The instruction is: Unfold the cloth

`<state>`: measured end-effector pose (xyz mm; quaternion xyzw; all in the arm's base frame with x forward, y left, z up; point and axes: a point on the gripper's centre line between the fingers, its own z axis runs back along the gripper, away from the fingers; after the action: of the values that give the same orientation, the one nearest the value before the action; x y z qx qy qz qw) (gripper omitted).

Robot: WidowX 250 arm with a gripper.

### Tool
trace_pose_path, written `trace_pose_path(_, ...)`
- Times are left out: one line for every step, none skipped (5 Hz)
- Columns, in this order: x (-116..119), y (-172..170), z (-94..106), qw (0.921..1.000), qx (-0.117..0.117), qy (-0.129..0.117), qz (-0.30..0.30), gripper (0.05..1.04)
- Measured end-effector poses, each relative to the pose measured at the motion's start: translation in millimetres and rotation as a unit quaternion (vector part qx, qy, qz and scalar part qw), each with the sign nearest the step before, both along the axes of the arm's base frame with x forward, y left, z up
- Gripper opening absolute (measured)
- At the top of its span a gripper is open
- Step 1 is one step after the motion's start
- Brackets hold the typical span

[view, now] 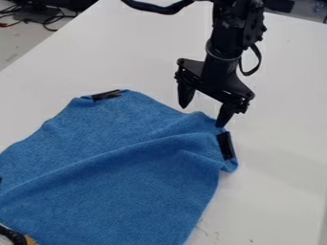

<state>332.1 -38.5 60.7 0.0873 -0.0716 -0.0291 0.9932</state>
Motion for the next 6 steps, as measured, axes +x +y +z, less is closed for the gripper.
trace_pose_path(-3.5, -0.3, -10.4, 0.9999, 0.0, 0.015, 0.001, 1.001)
trace_pose_path(-10.1, 29.1, -23.5, 0.9991, -0.012, 0.02, 0.035, 1.001)
trace_pose_path(-12.1, 54.0, -33.6, 0.998, -0.021, 0.019, 0.057, 1.001)
trace_pose_path(-12.6, 79.1, -39.7, 0.9968, -0.019, 0.021, 0.074, 1.001)
trace_pose_path(-11.6, 89.7, -53.6, 0.9966, -0.028, 0.026, 0.073, 1.001)
trace_pose_path(-5.1, 97.7, -57.6, 0.9961, -0.04, 0.025, 0.074, 1.001)
